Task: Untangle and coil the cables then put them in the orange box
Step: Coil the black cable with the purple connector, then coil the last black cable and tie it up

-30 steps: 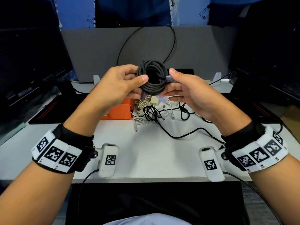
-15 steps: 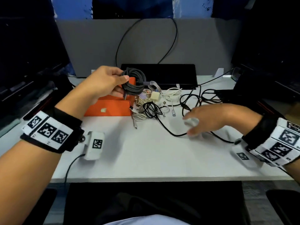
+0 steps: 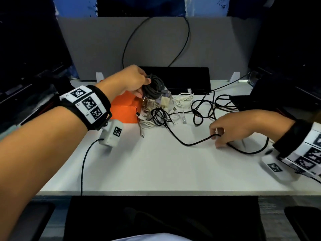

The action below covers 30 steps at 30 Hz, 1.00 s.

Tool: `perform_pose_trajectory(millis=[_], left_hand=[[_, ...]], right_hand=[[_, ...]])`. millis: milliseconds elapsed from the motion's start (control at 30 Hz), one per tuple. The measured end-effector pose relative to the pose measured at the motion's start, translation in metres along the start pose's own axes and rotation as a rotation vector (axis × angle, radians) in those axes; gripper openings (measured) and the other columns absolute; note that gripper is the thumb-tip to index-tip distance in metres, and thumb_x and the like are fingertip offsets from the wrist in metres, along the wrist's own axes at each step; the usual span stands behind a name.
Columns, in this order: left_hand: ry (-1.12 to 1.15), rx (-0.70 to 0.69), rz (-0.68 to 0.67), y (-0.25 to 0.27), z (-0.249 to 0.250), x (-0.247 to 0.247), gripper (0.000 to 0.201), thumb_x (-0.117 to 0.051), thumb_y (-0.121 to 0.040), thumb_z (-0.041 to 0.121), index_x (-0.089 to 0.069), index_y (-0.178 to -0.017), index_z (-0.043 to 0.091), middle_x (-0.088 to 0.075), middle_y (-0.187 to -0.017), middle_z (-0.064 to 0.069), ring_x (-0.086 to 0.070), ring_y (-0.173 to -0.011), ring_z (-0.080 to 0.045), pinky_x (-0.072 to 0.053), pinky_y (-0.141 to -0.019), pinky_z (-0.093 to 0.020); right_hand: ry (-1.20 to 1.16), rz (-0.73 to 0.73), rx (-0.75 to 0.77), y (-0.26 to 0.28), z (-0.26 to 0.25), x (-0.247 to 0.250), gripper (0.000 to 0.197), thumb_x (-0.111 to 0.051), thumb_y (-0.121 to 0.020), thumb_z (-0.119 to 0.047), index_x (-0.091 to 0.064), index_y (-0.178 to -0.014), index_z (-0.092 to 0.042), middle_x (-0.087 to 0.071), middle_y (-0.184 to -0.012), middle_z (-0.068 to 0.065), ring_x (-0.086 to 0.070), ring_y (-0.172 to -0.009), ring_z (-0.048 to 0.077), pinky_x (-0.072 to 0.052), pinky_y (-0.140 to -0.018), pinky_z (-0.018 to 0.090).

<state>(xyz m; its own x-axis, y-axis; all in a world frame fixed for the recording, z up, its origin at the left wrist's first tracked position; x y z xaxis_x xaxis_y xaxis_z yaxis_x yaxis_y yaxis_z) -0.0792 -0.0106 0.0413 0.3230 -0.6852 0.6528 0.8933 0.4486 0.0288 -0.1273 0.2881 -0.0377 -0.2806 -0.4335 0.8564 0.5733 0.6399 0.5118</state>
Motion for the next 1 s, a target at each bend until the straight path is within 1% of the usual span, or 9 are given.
perform_pose_trajectory(millis=[133,333,467,533,633,733,800,867,1000], left_hand=[[0.039,0.046,-0.098,-0.012,0.005,-0.023,0.028,-0.056,-0.104,0.012,-0.058,-0.126,-0.006,-0.068,-0.112,-0.030,-0.072,-0.084,-0.037,-0.064,-0.067,-0.040],[-0.090,0.078,-0.199,-0.032,0.009,-0.074,0.033,-0.057,-0.104,0.014,-0.057,-0.133,-0.003,-0.063,-0.123,-0.026,-0.070,-0.078,-0.030,-0.064,-0.063,-0.037],[-0.213,0.100,-0.175,-0.044,0.009,-0.084,0.038,-0.058,-0.104,0.019,-0.056,-0.134,-0.004,-0.065,-0.120,-0.026,-0.069,-0.076,-0.031,-0.064,-0.075,-0.044],[-0.264,0.099,-0.158,-0.047,0.012,-0.085,0.034,-0.056,-0.104,0.017,-0.058,-0.129,-0.006,-0.068,-0.113,-0.028,-0.069,-0.077,-0.032,-0.064,-0.079,-0.046],[-0.330,0.091,-0.149,-0.050,0.013,-0.085,0.029,-0.053,-0.105,0.014,-0.060,-0.125,-0.006,-0.068,-0.112,-0.030,-0.069,-0.079,-0.035,-0.063,-0.080,-0.049],[-0.381,0.095,-0.153,-0.050,0.009,-0.087,0.028,-0.051,-0.105,0.012,-0.060,-0.125,-0.006,-0.068,-0.111,-0.030,-0.073,-0.086,-0.040,-0.063,-0.073,-0.048],[-0.406,0.102,-0.156,-0.048,0.007,-0.088,0.028,-0.050,-0.105,0.011,-0.060,-0.126,-0.004,-0.067,-0.114,-0.028,-0.073,-0.095,-0.042,-0.063,-0.071,-0.047],[-0.433,0.084,-0.161,-0.048,0.006,-0.088,0.028,-0.050,-0.104,0.010,-0.061,-0.126,-0.003,-0.066,-0.117,-0.026,-0.072,-0.097,-0.042,-0.063,-0.070,-0.048],[-0.449,0.014,-0.132,-0.052,0.013,-0.084,0.027,-0.047,-0.102,0.003,-0.065,-0.121,-0.004,-0.067,-0.115,-0.029,-0.071,-0.095,-0.045,-0.063,-0.072,-0.051]], right_hand=[[0.034,0.029,0.068,-0.004,-0.016,-0.006,0.017,-0.064,-0.094,-0.045,-0.064,-0.094,-0.028,-0.061,-0.092,-0.012,-0.058,-0.087,0.010,-0.051,-0.082,0.034],[0.000,-0.030,0.023,0.001,0.001,-0.007,0.018,-0.064,-0.094,-0.041,-0.067,-0.084,-0.026,-0.073,-0.089,-0.005,-0.073,-0.082,0.017,-0.058,-0.081,0.041],[0.008,-0.053,-0.036,0.010,0.026,0.004,0.023,-0.067,-0.092,-0.046,-0.069,-0.083,-0.026,-0.076,-0.082,-0.008,-0.073,-0.075,0.013,-0.060,-0.087,0.046],[0.005,0.043,-0.020,0.012,0.028,0.017,0.021,-0.070,-0.089,-0.054,-0.070,-0.098,-0.035,-0.073,-0.095,-0.010,-0.069,-0.090,0.015,-0.057,-0.091,0.044],[-0.052,0.311,0.055,0.008,0.015,0.039,0.055,-0.070,-0.086,-0.061,-0.055,-0.134,-0.039,-0.055,-0.128,-0.011,-0.058,-0.109,0.015,-0.049,-0.098,0.036],[-0.115,0.483,0.176,-0.002,-0.007,0.049,0.085,-0.069,-0.083,-0.068,-0.032,-0.154,-0.041,-0.031,-0.157,-0.009,-0.045,-0.138,0.020,-0.042,-0.111,0.041],[-0.095,0.324,0.118,-0.017,-0.012,0.037,0.108,-0.072,-0.076,-0.073,-0.012,-0.161,-0.044,-0.015,-0.168,-0.010,-0.033,-0.149,0.022,-0.037,-0.117,0.043],[-0.005,0.151,0.013,-0.027,-0.009,0.024,0.119,-0.073,-0.069,-0.079,-0.007,-0.162,-0.044,-0.020,-0.167,-0.006,-0.037,-0.147,0.026,-0.040,-0.113,0.043],[0.095,-0.047,-0.055,-0.030,-0.001,0.004,0.095,-0.068,-0.068,-0.085,-0.045,-0.140,-0.027,-0.065,-0.121,-0.004,-0.060,-0.115,0.026,-0.051,-0.098,0.042]])
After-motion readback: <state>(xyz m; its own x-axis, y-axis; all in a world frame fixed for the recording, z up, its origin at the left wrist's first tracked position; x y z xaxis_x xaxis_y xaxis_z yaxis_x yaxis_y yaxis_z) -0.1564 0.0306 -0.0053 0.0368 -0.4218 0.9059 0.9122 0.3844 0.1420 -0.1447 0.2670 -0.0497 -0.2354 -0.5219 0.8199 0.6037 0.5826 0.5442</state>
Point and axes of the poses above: each hand's wrist, its own y-axis away from the middle knuckle, its own x-axis out of the back of the hand, z = x × y, the point moved 8 cm from there along -y, towards the middle knuckle
